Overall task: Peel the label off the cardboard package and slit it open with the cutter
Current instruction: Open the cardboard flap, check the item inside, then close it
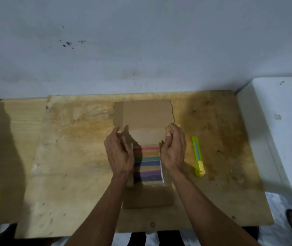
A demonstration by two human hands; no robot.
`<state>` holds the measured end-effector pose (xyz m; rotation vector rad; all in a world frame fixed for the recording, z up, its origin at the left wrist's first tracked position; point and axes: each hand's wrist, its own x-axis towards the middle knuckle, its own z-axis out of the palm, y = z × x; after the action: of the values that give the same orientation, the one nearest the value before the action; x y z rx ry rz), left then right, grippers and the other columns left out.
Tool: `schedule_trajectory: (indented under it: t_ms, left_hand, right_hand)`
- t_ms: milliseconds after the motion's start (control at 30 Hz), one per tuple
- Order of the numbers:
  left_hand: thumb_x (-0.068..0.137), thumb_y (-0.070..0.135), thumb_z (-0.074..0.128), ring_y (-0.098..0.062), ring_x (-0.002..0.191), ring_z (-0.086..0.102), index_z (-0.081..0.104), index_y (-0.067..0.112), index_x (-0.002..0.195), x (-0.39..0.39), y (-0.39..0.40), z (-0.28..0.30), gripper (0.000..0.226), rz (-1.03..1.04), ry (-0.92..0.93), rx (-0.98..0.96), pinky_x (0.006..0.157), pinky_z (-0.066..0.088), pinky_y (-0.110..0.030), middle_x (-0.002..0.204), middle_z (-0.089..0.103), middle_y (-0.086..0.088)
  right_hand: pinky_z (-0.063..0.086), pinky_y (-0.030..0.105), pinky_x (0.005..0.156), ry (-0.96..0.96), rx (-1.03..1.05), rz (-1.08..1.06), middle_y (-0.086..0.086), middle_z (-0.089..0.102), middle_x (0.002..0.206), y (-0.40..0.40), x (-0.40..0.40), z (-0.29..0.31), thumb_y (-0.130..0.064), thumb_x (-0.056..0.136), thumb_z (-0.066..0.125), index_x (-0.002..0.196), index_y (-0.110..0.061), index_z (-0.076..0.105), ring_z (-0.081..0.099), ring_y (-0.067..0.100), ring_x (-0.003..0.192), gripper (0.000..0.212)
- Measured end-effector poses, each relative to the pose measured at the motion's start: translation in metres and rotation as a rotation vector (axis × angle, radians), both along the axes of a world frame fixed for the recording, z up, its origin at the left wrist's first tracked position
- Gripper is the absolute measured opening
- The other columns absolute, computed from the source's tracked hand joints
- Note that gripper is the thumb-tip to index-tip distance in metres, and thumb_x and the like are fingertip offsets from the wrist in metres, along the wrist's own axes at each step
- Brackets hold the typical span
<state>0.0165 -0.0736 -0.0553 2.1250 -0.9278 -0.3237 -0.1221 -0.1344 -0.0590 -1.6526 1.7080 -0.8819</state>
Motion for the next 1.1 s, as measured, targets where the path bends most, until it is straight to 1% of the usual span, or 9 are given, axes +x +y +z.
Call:
schedule_trajectory:
  t_ms: [133, 400, 533, 633, 733, 867, 933, 1033, 1100]
  left_hand:
    - [0.106, 0.017, 0.041, -0.027, 0.121, 0.046, 0.043, 0.008, 0.141, 0.017, -0.026, -0.011, 0.036, 0.07, -0.036, -0.091, 0.093, 0.033, -0.021, 0.131, 0.049, -0.017]
    - [0.107, 0.019, 0.038, -0.034, 0.137, 0.041, 0.033, 0.003, 0.149, 0.006, -0.049, -0.043, 0.046, 0.094, -0.048, -0.063, 0.115, 0.033, -0.043, 0.15, 0.043, -0.019]
    - [0.105, 0.016, 0.042, -0.027, 0.13, 0.046, 0.037, 0.006, 0.146, 0.003, -0.048, -0.035, 0.042, 0.058, -0.007, -0.153, 0.107, 0.042, -0.042, 0.141, 0.048, -0.016]
    - [0.105, 0.014, 0.044, -0.022, 0.118, 0.051, 0.036, 0.009, 0.147, -0.002, -0.048, -0.026, 0.044, 0.054, 0.042, -0.22, 0.096, 0.046, -0.03, 0.131, 0.05, -0.015]
    - [0.105, 0.018, 0.044, -0.015, 0.114, 0.052, 0.035, 0.01, 0.149, -0.001, -0.047, -0.023, 0.045, 0.132, 0.12, -0.254, 0.093, 0.047, -0.018, 0.132, 0.047, -0.013]
    - [0.106, 0.028, 0.04, -0.02, 0.123, 0.056, 0.022, 0.019, 0.156, 0.005, -0.05, -0.019, 0.053, 0.176, 0.246, -0.245, 0.098, 0.052, -0.042, 0.142, 0.051, -0.01]
    - [0.107, 0.03, 0.039, -0.025, 0.109, 0.064, 0.022, 0.02, 0.156, 0.005, -0.053, -0.016, 0.053, 0.181, 0.247, -0.279, 0.087, 0.056, -0.045, 0.126, 0.061, -0.004]
    - [0.107, 0.031, 0.039, -0.023, 0.088, 0.065, 0.031, 0.018, 0.153, 0.003, -0.057, -0.011, 0.048, 0.269, 0.29, -0.328, 0.072, 0.056, -0.04, 0.104, 0.059, 0.013]
    - [0.106, 0.038, 0.038, -0.02, 0.095, 0.065, 0.037, 0.019, 0.15, 0.005, -0.058, -0.008, 0.048, 0.34, 0.361, -0.358, 0.08, 0.057, -0.042, 0.111, 0.062, 0.007]
  right_hand:
    - [0.045, 0.037, 0.098, -0.017, -0.029, -0.06, 0.011, 0.045, 0.136, -0.028, 0.01, -0.018, -0.032, 0.101, 0.036, 0.141, -0.022, 0.039, 0.047, 0.026, 0.124, 0.042]
    - [0.032, 0.045, 0.11, 0.054, -0.129, -0.064, 0.012, 0.042, 0.145, -0.034, 0.034, -0.042, -0.026, 0.103, 0.04, 0.144, -0.014, 0.037, 0.038, 0.028, 0.133, 0.043]
    - [0.04, 0.049, 0.104, -0.091, -0.095, -0.105, 0.002, 0.05, 0.137, -0.034, 0.031, -0.033, -0.031, 0.103, 0.041, 0.141, -0.025, 0.038, 0.044, 0.016, 0.127, 0.039]
    - [0.051, 0.046, 0.09, -0.225, -0.067, -0.165, 0.0, 0.059, 0.121, -0.035, 0.031, -0.024, -0.04, 0.101, 0.041, 0.139, -0.033, 0.039, 0.055, 0.018, 0.111, 0.039]
    - [0.054, 0.046, 0.083, -0.338, -0.029, -0.297, 0.002, 0.063, 0.111, -0.039, 0.033, -0.021, -0.05, 0.097, 0.042, 0.137, -0.03, 0.042, 0.06, 0.019, 0.1, 0.044]
    - [0.053, 0.046, 0.086, -0.322, 0.1, -0.315, 0.0, 0.064, 0.114, -0.047, 0.038, -0.022, -0.063, 0.093, 0.035, 0.134, -0.036, 0.038, 0.06, 0.016, 0.101, 0.05]
    - [0.052, 0.045, 0.088, -0.326, 0.16, -0.328, -0.001, 0.063, 0.116, -0.05, 0.043, -0.019, -0.065, 0.092, 0.032, 0.131, -0.041, 0.038, 0.059, 0.017, 0.102, 0.046]
    - [0.049, 0.039, 0.09, -0.53, 0.159, -0.479, -0.001, 0.062, 0.116, -0.052, 0.049, -0.01, -0.054, 0.095, 0.039, 0.122, -0.03, 0.052, 0.057, 0.015, 0.102, 0.038]
    - [0.048, 0.042, 0.089, -0.645, 0.134, -0.563, -0.001, 0.064, 0.108, -0.052, 0.047, -0.008, -0.057, 0.092, 0.04, 0.107, -0.034, 0.059, 0.058, 0.019, 0.1, 0.034]
